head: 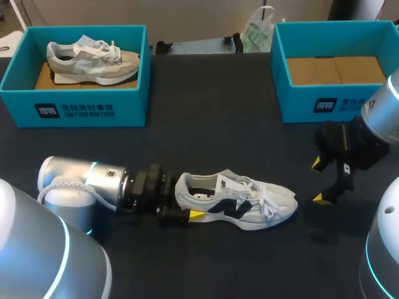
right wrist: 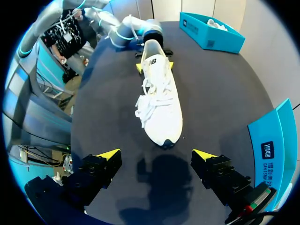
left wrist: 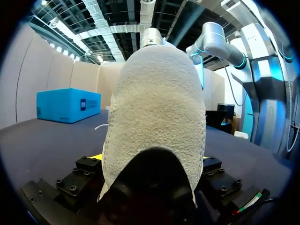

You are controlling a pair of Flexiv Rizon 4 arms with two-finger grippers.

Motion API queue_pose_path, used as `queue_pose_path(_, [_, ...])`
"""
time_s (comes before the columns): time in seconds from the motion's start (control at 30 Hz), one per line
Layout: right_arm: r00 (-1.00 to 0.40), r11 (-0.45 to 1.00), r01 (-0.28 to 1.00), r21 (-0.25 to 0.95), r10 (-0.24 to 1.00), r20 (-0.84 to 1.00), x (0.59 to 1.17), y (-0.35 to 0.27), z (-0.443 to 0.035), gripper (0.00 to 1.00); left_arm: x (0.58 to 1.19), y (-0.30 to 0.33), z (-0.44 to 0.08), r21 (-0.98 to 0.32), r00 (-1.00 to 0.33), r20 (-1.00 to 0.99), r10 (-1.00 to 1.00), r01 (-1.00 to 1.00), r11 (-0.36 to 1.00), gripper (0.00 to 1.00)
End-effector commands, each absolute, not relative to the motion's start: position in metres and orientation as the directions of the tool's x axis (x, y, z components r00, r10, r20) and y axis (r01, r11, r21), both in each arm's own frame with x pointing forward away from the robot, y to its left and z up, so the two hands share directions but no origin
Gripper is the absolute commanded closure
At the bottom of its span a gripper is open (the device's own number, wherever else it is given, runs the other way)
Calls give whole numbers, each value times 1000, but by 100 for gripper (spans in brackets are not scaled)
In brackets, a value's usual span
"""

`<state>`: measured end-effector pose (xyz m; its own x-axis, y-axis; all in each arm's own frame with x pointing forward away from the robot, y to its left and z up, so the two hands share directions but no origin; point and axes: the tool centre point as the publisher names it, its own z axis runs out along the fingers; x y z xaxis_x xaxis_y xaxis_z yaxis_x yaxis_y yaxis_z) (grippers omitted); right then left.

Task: Take the shoe out of the shoebox, open the shoe tongue, remove and reinsert the insole, then place the shoe into the shoebox

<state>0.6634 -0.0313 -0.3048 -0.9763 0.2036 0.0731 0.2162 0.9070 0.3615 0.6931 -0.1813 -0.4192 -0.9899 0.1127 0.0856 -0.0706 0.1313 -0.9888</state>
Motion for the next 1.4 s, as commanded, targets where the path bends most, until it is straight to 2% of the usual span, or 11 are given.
queue_pose_path(0.03, [-976,907,216,361,204,72,662,-31,-305,0,688,-176,-415,-989,-995,78,66,-69,131,100])
queue_pose_path(1.07, [-976,907,216,361,204,72,662,-31,-305,0,694,-176,-419,-987,-988,110,111,-95,129,100])
queue_pose_path(1.13, [-933,890,361,280,337,130,672,-27,-300,0,694,-176,-419,-987,-988,110,111,-95,129,100])
queue_pose_path(1.27, [-875,844,483,233,459,154,678,-10,-284,0,694,-176,-419,-987,-988,110,111,-95,129,100])
queue_pose_path(1.33, [-780,767,624,151,600,179,678,-7,-278,0,694,-176,-419,-987,-988,110,111,-95,129,100])
queue_pose_path(1.4, [-697,685,715,136,683,218,676,-3,-274,0,694,-176,-419,-987,-988,110,111,-95,129,100])
